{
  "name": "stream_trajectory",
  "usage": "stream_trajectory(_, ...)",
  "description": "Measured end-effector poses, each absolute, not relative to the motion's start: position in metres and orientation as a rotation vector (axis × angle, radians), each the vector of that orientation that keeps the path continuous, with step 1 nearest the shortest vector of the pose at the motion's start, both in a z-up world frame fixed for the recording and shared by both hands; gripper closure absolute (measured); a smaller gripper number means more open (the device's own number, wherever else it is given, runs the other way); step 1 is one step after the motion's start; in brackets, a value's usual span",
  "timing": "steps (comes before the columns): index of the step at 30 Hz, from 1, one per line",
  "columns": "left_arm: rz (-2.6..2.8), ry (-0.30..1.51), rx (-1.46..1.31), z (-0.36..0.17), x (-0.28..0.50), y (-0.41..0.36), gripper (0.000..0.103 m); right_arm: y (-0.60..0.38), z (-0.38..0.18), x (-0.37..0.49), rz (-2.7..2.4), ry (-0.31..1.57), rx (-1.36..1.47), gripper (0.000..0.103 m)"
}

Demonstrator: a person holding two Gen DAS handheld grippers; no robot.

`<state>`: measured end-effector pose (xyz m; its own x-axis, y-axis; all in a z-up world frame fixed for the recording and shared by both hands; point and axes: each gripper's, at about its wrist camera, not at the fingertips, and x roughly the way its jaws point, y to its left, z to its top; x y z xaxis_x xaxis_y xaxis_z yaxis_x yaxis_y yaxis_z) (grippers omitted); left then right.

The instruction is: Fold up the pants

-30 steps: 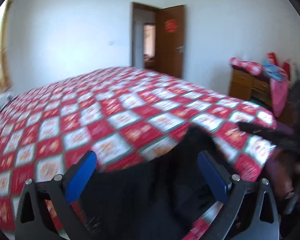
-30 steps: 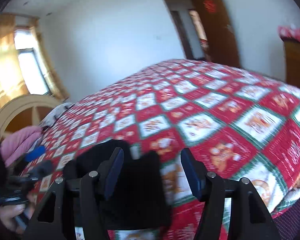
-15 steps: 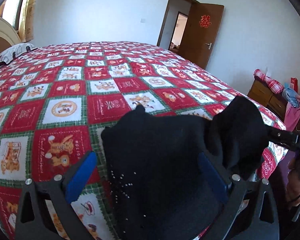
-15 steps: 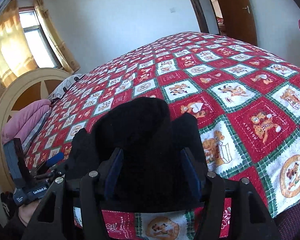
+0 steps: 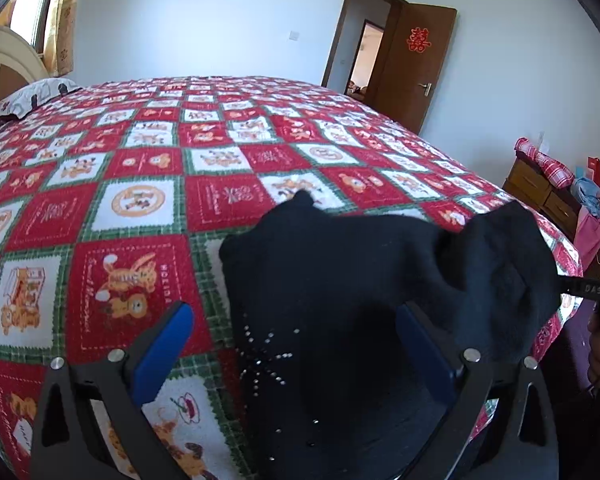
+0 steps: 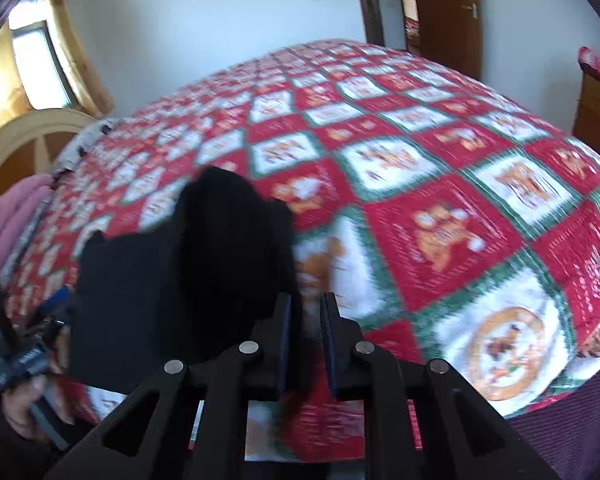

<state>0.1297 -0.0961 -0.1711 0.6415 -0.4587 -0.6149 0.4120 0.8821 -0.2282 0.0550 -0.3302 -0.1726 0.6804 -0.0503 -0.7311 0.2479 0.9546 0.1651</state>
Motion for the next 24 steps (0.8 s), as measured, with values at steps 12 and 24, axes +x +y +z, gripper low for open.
stream_trajectory(12, -0.478, 0.69, -0.06, -0.171, 0.127, -0.093, 0.0, -0.292, -0.139, 0.044, -0.019, 0.621, 0.209, 0.04)
stream_trajectory(24, -0.448, 0.718, -0.086, -0.186, 0.137, -0.085, 0.0, -0.318, -0.186, 0.079, -0.146, 0.804, 0.16, 0.087)
